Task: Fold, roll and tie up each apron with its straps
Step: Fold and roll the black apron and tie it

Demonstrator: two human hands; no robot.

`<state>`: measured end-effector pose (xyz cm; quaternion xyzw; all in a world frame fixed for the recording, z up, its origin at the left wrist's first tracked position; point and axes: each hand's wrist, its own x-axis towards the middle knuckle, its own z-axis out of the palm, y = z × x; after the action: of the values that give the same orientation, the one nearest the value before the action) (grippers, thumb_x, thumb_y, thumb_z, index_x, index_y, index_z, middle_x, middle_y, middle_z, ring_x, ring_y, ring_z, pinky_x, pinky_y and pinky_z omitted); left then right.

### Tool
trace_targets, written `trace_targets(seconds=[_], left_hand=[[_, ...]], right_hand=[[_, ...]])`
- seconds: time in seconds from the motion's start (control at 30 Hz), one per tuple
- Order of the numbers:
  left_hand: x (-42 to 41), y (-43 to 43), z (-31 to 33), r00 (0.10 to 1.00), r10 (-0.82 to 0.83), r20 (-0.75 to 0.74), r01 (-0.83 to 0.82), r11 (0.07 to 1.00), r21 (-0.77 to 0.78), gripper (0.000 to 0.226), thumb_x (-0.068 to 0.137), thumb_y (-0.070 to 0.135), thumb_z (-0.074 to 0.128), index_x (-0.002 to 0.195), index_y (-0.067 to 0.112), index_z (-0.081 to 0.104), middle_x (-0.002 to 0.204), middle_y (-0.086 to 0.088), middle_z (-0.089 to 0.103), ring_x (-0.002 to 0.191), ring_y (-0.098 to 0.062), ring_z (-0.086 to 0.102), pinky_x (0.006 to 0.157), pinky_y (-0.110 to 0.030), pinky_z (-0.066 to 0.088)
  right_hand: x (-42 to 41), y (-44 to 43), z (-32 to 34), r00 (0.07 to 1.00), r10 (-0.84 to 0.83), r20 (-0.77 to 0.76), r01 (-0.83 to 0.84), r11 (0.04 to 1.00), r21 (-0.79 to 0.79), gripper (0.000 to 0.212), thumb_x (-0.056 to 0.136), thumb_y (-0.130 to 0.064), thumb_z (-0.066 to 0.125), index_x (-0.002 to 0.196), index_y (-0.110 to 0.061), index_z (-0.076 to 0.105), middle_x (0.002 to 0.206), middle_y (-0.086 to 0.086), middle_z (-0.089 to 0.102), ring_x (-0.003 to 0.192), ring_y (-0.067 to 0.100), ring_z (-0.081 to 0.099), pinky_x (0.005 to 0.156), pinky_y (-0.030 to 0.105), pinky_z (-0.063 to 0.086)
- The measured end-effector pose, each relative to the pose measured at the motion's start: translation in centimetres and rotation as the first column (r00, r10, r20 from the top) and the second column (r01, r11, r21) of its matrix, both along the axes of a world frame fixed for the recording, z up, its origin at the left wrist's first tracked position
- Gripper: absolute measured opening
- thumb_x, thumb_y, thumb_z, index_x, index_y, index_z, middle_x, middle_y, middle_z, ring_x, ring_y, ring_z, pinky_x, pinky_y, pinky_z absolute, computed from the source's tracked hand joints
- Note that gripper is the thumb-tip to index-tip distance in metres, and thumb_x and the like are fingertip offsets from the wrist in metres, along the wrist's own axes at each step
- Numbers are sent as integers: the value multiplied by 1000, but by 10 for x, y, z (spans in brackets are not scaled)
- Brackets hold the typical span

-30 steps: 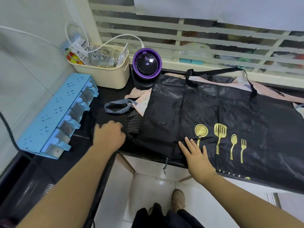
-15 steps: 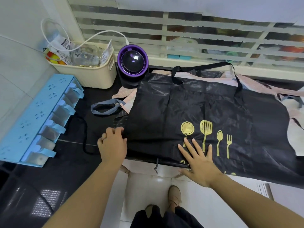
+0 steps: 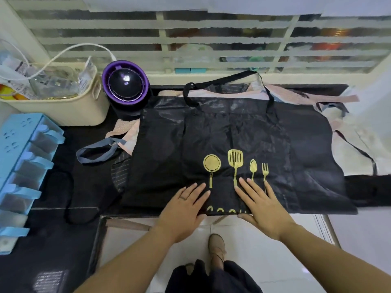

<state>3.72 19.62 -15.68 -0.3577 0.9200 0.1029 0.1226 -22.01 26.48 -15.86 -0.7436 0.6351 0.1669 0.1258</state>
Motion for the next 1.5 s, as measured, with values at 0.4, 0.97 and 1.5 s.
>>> trace_targets(seconds=[0.4,0.97,1.5], left_hand=[[-27,-22,32,994,110,21,-110,994,-22,54,96,13,42,148,15,28,148,-1,26,126,-21,38,97,-30,43],[-25,-111,114,913,197,357,-356,812,463,32,99,37,44,114,15,62,108,-1,60,96,-17,54,86,-29,40],[-8,-194,53,881,469,66,-465,829,310,35,90,58,50,79,26,55,87,5,58,81,-12,54,75,-32,47]], right_hand=[[-10,-14,30,996,-87,9,87,995,-56,65,93,-5,46,152,-17,21,160,1,15,146,21,19,119,38,12],[-47,-114,114,952,-306,-27,288,858,426,28,89,-8,45,61,-11,42,64,5,40,56,20,33,52,29,28],[-80,-193,55,922,-355,158,327,928,175,22,96,-26,37,88,-12,52,116,19,61,104,34,55,81,36,42]])
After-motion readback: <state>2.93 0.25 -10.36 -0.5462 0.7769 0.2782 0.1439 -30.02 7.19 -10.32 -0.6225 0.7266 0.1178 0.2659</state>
